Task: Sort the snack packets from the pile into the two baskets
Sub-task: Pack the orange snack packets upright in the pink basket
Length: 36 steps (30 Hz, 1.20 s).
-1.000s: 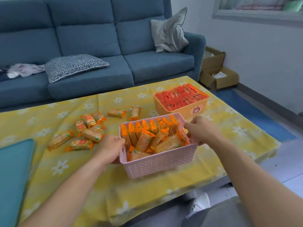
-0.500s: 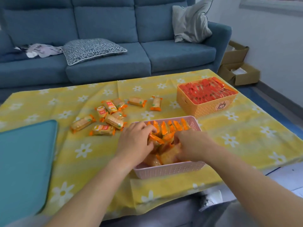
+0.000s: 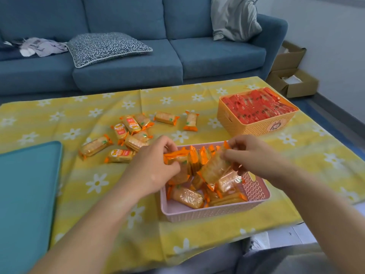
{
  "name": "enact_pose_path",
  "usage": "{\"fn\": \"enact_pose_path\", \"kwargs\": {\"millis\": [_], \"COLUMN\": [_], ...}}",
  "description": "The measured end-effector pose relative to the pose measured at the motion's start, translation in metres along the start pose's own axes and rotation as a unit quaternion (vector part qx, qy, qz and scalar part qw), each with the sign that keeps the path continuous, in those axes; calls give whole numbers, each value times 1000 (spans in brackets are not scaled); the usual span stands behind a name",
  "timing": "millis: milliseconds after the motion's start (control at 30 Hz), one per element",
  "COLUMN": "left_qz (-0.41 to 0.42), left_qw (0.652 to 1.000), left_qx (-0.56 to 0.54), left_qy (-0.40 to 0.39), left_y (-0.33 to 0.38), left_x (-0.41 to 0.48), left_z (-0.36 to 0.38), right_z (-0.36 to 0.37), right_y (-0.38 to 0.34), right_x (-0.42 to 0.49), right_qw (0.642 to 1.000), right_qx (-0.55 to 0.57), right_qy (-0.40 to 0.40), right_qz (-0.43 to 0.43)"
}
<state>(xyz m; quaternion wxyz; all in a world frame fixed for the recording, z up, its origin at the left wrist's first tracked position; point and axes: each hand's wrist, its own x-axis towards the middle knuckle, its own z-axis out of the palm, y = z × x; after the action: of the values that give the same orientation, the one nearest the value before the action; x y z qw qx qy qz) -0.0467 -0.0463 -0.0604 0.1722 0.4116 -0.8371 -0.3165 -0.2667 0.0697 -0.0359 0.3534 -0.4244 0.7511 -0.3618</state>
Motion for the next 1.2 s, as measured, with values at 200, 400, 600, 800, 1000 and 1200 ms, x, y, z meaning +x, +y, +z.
{"fn": "enact_pose_path", "kwargs": {"millis": [200, 400, 600, 800, 1000, 1200], "left_qz": [39, 48, 39, 55, 46, 42], "left_qw": [994, 988, 991, 993, 997, 997], "left_qx": [-24, 52, 88, 99, 58, 56], "left_qy": [-95, -137, -93, -32, -11, -25], "left_y": [-13, -14, -13, -17, -23, -22], "left_x": [-6, -4, -8, -6, -1, 0], "left_z": [-13, -6, 8, 18, 13, 11], "right_z": [41, 79, 92, 90, 100, 120], "right_y": [-7, -6, -6, -20, 0, 10], "right_x": [-5, -10, -8, 2, -3, 10], "right_qw": [998, 976, 995, 984, 940, 894], "right_qx": [-35, -188, -67, 162, -334, -443], "right_qy": [46, 103, 68, 35, -33, -52], "right_qz": [-18, -27, 9, 71, -65, -54]}}
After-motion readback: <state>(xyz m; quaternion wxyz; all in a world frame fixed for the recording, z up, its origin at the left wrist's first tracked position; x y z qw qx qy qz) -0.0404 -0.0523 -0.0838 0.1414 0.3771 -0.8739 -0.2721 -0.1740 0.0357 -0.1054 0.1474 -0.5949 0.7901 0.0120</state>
